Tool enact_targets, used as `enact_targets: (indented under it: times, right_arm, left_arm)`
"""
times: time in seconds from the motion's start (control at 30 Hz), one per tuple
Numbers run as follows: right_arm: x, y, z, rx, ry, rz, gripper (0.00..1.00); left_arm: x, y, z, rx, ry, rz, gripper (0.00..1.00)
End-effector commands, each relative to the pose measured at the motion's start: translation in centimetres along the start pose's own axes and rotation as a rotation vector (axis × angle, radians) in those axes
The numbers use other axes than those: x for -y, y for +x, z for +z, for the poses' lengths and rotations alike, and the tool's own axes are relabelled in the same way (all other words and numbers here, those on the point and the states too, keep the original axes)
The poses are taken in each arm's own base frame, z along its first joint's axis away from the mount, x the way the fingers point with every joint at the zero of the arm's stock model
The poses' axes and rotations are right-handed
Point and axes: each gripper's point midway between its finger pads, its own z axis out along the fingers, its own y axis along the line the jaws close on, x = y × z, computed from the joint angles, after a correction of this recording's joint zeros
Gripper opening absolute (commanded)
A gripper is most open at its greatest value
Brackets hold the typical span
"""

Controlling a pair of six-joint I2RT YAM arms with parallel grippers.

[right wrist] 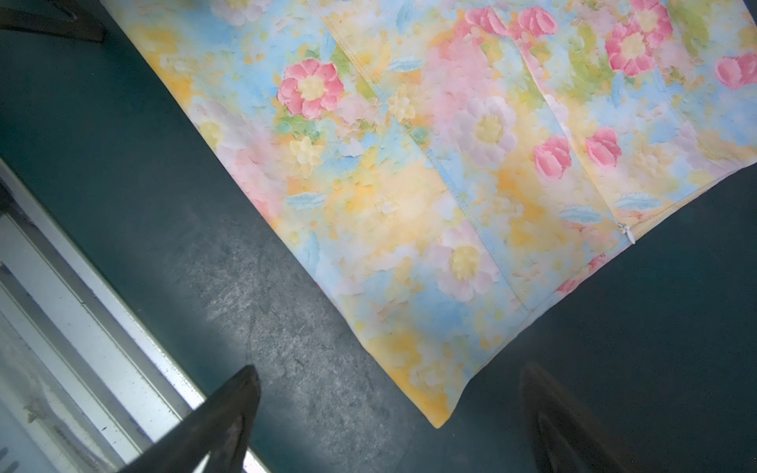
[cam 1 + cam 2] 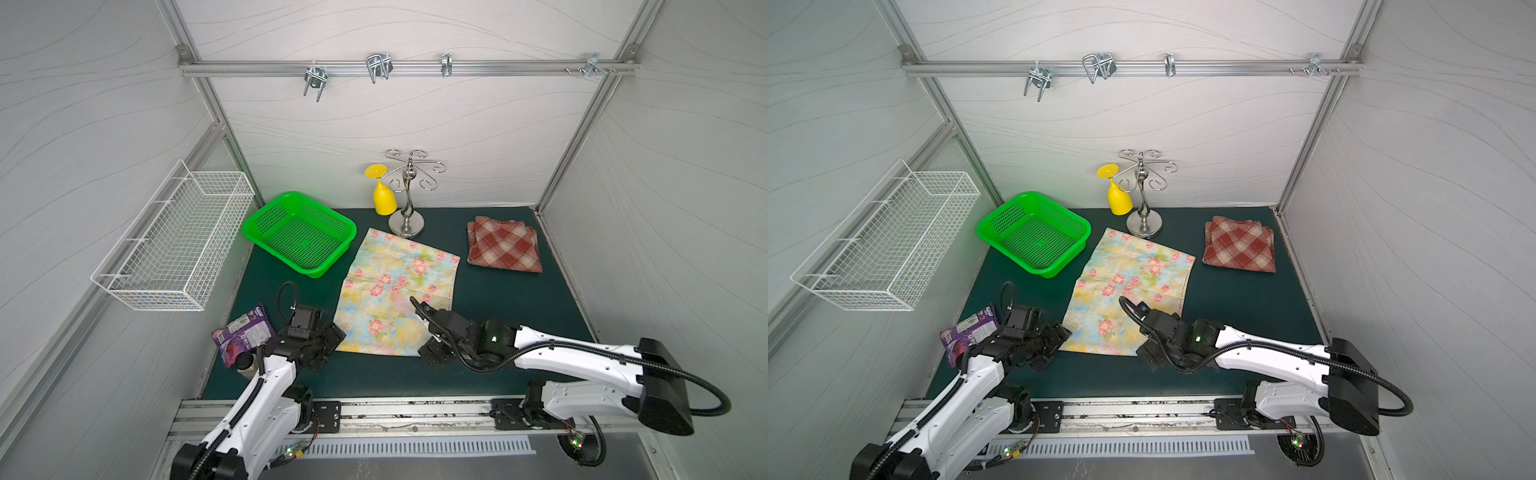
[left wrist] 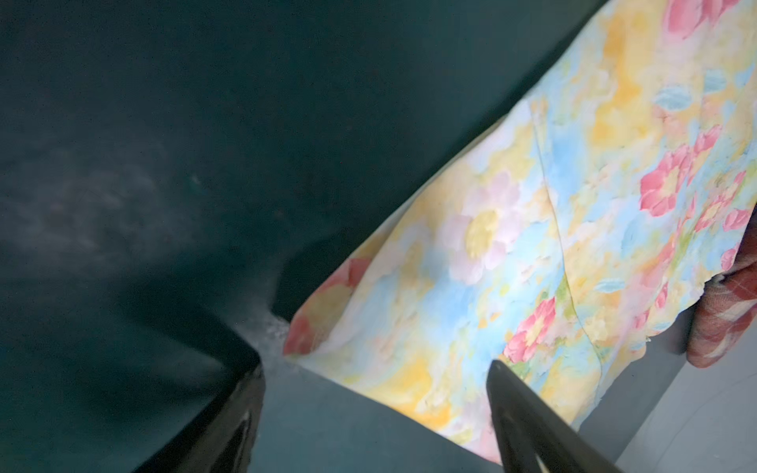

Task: Fold and stack skirts
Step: Fold the skirt at the center of the table.

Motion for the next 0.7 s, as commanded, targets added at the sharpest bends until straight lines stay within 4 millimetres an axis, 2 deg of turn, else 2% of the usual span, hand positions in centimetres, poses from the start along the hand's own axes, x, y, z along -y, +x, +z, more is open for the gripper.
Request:
enact_targets:
  times: [0.0, 0.07, 0.17, 0.27, 0.53, 0.67]
  right_arm:
    - [0.3, 0.6, -0.3, -0.009, 0.016, -0.005, 0.99]
    - [0.4, 0.7, -0.3, -0.009, 0.020, -0.003, 0.99]
    - [0.4, 0.8, -0.1, -0.010, 0.023, 0.001, 0.99]
    - [0.4, 1.0, 0.2, -0.018, 0.022, 0.006, 0.99]
    - [0.2, 1.3, 0.6, -0.025, 0.016, 0.015, 0.99]
    - [0.4, 1.6, 0.6, -0.031, 0.021, 0.003, 0.99]
  left_arm:
    - [-0.2, -1.0, 0.3, 0.046, 0.000, -0.026, 0.76]
    - [-0.3, -1.0, 0.4, 0.038, -0.004, -0.029, 0.72]
    - [-0.5, -0.9, 0.7, 0.028, -0.012, -0.024, 0.57]
    - [-0.9, -0.7, 1.1, 0.019, -0.026, -0.026, 0.49]
    - [-1.6, -0.6, 1.7, 0.013, -0.035, -0.031, 0.35]
    - [-1.4, -0.8, 1.4, 0.024, -0.022, -0.034, 0.21]
